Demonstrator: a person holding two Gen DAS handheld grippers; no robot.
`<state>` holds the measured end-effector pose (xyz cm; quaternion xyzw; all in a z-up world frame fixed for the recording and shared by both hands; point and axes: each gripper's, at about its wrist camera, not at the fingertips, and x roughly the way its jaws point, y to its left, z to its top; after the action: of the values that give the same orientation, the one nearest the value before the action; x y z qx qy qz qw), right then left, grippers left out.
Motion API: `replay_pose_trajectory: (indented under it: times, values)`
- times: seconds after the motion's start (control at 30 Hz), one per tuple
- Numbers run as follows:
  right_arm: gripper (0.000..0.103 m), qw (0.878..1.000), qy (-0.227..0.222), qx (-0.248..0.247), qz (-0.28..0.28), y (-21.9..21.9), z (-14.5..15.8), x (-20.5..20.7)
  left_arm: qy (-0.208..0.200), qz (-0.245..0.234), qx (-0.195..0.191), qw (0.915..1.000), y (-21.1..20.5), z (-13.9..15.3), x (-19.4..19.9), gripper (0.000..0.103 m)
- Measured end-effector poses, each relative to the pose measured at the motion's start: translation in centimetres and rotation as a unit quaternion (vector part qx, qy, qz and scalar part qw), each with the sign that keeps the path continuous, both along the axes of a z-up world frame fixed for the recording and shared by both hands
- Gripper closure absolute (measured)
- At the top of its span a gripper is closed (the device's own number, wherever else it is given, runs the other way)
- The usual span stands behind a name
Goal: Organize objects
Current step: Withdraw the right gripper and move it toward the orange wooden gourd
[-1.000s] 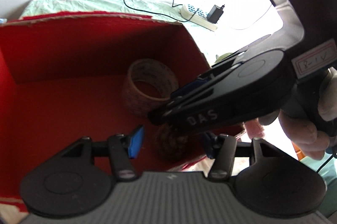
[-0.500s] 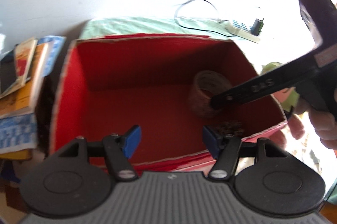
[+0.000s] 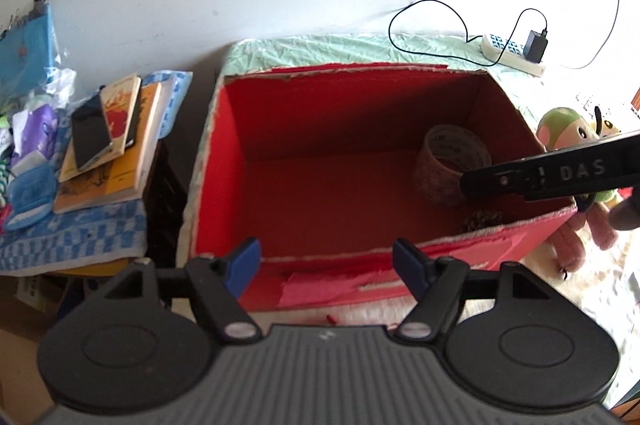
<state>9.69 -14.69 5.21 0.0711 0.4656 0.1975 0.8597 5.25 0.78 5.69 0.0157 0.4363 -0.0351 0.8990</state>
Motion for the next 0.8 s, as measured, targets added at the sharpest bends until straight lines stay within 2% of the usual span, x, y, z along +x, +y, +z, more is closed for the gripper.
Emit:
replay_pose_trajectory:
  times: [0.07,0.2,0.33,0.4,0.47,0.6,0.8]
  values:
    - [0.052,1.0,-0.011,0.007,-0.005,-0.1,0.3,-1.1,0.002,0.002,0.002,1.0,0.2,0.1,-0.5,0.028]
    - [0.039,0.998,-0.049,0.022,-0.025,0.6,0.9,-3.7,-0.002,-0.006,0.011,0.9999,0.1,0.2,-1.9,0.027]
    - [0.034,0.994,-0.094,0.014,-0.049,1.3,1.3,-6.3,0.002,-0.014,0.021,0.9997,-0.1,0.1,-3.0,0.022]
    - [0.03,0.992,-0.108,0.012,-0.059,1.5,1.3,-7.4,0.005,-0.022,0.025,0.9994,-0.2,0.0,-3.5,0.021]
    - [0.029,0.99,-0.117,0.016,-0.073,1.5,1.2,-8.3,0.008,-0.029,0.028,0.9991,-0.4,-0.1,-4.0,0.021]
    - [0.029,0.987,-0.119,0.029,-0.101,1.4,0.9,-9.6,0.011,-0.044,0.034,0.9984,-0.7,-0.4,-5.0,0.018]
    - [0.03,0.983,-0.093,0.071,-0.144,0.3,0.1,-11.4,0.022,-0.065,0.037,0.997,-1.1,-1.0,-6.1,0.014]
